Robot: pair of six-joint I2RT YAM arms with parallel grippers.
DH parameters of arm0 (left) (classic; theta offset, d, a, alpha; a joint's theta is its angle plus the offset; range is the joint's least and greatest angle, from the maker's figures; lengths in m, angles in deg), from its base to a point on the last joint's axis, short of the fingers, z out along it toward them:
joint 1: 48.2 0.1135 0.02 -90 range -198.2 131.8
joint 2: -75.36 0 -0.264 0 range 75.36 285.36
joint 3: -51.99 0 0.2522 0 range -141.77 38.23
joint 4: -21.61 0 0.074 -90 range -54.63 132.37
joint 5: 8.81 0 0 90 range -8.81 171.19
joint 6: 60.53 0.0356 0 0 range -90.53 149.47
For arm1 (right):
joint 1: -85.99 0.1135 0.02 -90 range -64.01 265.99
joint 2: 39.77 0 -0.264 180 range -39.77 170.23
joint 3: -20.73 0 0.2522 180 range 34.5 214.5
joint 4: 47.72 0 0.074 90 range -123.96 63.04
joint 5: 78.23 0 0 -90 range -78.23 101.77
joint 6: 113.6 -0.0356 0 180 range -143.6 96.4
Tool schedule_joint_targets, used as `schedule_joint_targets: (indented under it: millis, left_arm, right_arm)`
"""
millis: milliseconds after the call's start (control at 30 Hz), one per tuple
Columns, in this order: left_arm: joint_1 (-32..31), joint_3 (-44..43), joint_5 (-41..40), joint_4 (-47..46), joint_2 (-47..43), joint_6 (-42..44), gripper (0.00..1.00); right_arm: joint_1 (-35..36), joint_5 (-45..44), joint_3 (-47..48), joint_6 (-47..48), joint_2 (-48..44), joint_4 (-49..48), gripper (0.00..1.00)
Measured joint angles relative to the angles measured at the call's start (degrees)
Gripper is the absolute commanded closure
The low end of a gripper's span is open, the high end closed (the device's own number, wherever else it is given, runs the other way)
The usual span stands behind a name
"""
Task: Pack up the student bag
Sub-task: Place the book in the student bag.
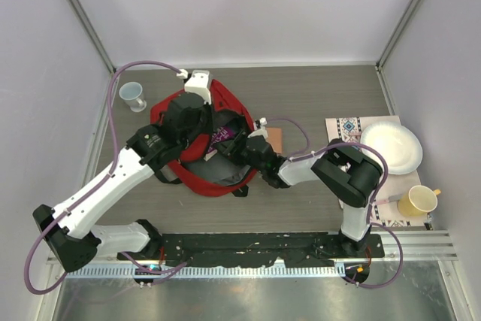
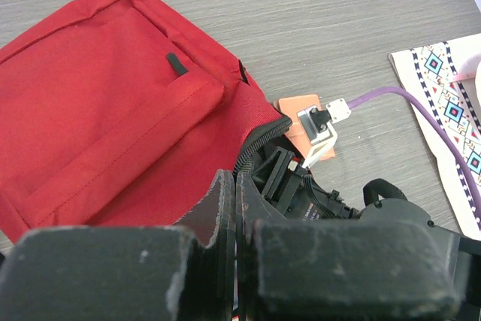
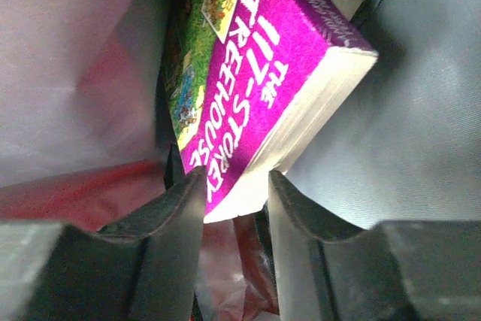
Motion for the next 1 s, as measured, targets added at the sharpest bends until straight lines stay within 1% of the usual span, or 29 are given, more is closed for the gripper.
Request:
schedule_joint_targets:
  millis: [33,67,167,200,233,300,500,567,633,667,700,767,800,900,967,1000]
  left_arm:
    - [0.00,0.15,-0.02,-0.02,-0.22,0.00,1.00]
    - [-0.02,0.28,-0.02,-0.02,-0.46,0.00,1.00]
    - [-0.02,0.37,-0.02,-0.02,-0.83,-0.02,1.00]
    - [0.00,0.37,-0.02,0.00,-0.90,-0.02,1.00]
    - [0.00,0.37,-0.02,0.00,-0.92,-0.02,1.00]
    - [0.00,0.42,0.00,0.00,-1.01,-0.04,1.00]
    - [0.00,0.70,0.46,-0.02,-1.25,-0.37,1.00]
    - [-0.02,0.70,0.79,0.00,-1.25,-0.50,1.00]
    - [-0.02,0.72,1.20,0.00,-1.25,-0.74,1.00]
    - [0.00,0.72,1.40,0.00,-1.25,-0.94,1.00]
    - [-0.02,0.74,1.53,0.04,-1.25,-1.14,1.00]
    - [-0.02,0.85,1.51,0.15,-1.25,-1.44,1.00]
    - [-0.02,0.94,1.49,0.26,-1.25,-1.51,1.00]
    - [-0.04,2.16,1.40,0.28,-1.36,-1.77,1.00]
    - [-0.07,3.45,1.25,0.22,-1.51,-2.01,1.00]
    - [-0.07,4.11,1.22,0.24,-1.60,-2.23,1.00]
  right_arm:
    - [-0.24,0.28,0.00,0.00,-0.07,-0.07,0.65]
    - [-0.39,0.50,0.02,0.02,-0.04,0.00,0.66]
    - [-1.07,1.86,0.44,-0.13,0.94,-0.11,0.68]
    - [-1.18,2.08,0.61,-0.22,1.33,-0.22,0.71]
    - [-1.31,2.21,0.85,-0.28,1.86,-0.33,0.75]
    - [-1.36,2.47,1.68,-0.44,2.82,-0.52,0.79]
    - [-1.38,2.82,6.27,-0.39,6.12,-0.96,0.80]
    - [-1.40,2.84,8.31,-0.09,7.50,-0.85,0.78]
    - [-1.44,2.86,10.08,0.22,8.63,-0.72,0.74]
    - [-1.51,3.10,10.84,0.35,9.11,-0.68,0.70]
    - [-1.57,3.37,11.23,0.52,9.40,-0.79,0.64]
    - [-1.70,3.87,11.15,1.14,9.35,-1.01,0.58]
    - [-1.70,4.00,10.64,1.92,9.09,-1.51,0.53]
    - [-1.79,3.58,5.70,6.12,4.50,0.72,0.48]
    - [-1.79,3.17,2.58,9.84,-0.72,4.90,0.46]
    - [-1.79,2.89,1.38,11.52,-3.63,7.04,0.43]
